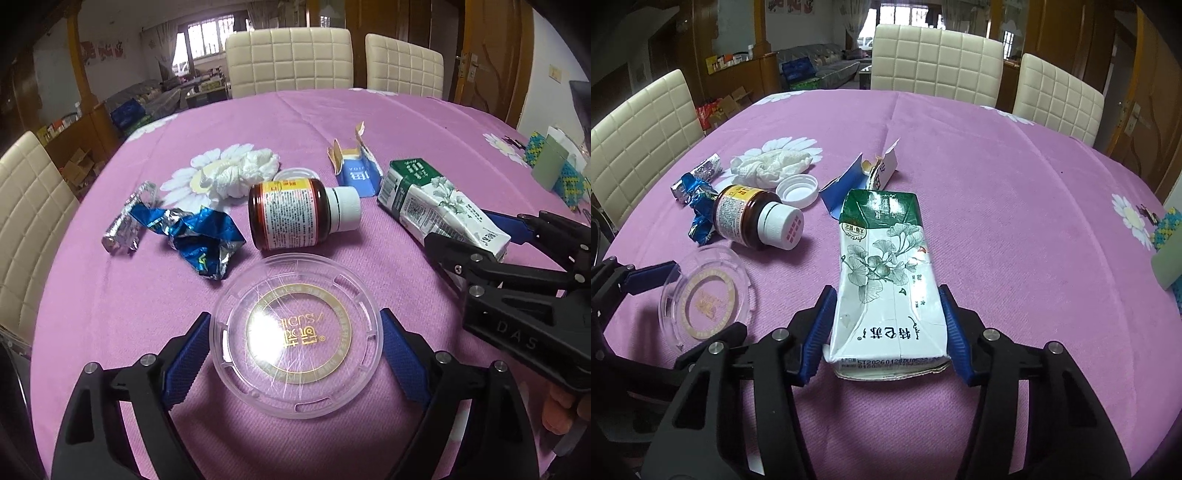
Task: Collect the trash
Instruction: 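Grasp the clear plastic lid with the left tool while the right tool grasps the milk carton, then carry the clear lid with the left tool over the bin and release it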
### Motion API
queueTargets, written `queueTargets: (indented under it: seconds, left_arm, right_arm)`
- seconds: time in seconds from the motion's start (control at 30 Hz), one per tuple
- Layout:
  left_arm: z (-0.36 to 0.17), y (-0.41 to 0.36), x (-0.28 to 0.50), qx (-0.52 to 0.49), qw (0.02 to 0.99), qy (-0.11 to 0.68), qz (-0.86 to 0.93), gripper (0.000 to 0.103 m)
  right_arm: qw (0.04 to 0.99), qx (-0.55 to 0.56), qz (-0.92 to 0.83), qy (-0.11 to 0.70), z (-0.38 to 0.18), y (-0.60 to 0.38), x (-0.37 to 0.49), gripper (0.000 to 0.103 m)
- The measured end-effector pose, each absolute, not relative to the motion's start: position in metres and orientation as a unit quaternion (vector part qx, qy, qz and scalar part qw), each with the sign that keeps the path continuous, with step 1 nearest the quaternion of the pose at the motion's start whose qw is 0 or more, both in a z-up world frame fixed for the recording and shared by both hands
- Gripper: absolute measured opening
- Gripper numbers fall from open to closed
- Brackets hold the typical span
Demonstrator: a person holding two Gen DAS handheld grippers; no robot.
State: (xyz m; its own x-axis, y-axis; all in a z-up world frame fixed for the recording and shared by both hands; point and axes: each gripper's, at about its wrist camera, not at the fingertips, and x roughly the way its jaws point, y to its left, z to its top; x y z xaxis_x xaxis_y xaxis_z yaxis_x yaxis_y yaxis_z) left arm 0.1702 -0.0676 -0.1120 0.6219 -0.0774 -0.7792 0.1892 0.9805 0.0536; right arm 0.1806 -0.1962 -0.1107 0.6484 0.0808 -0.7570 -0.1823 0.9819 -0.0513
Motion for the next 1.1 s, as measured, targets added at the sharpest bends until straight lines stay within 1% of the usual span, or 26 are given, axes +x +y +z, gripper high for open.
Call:
queueTargets:
  seconds: [0.33, 0.73, 1.1]
  left_arm:
    - [-0.093, -0.066, 0.148, 0.093, 0.917, 0.381, -0.066, 0.085]
    - [-0.073, -0.05, 0.13, 0.095, 0.934, 0.34, -0.052, 0.085]
    - [-0.062, -0.014, 0.112, 0.087, 0.946, 0.313, -0.018, 0.085]
  right_arm:
    - [0.915, -0.072, 0.083, 0.388, -0.094, -0.189, 0.157, 0.055]
    - [0.929, -0.09, 0.087, 0.348, -0.068, -0.178, 0.133, 0.055]
    - [0.929, -0.109, 0.109, 0.337, -0.06, -0.154, 0.125, 0.055]
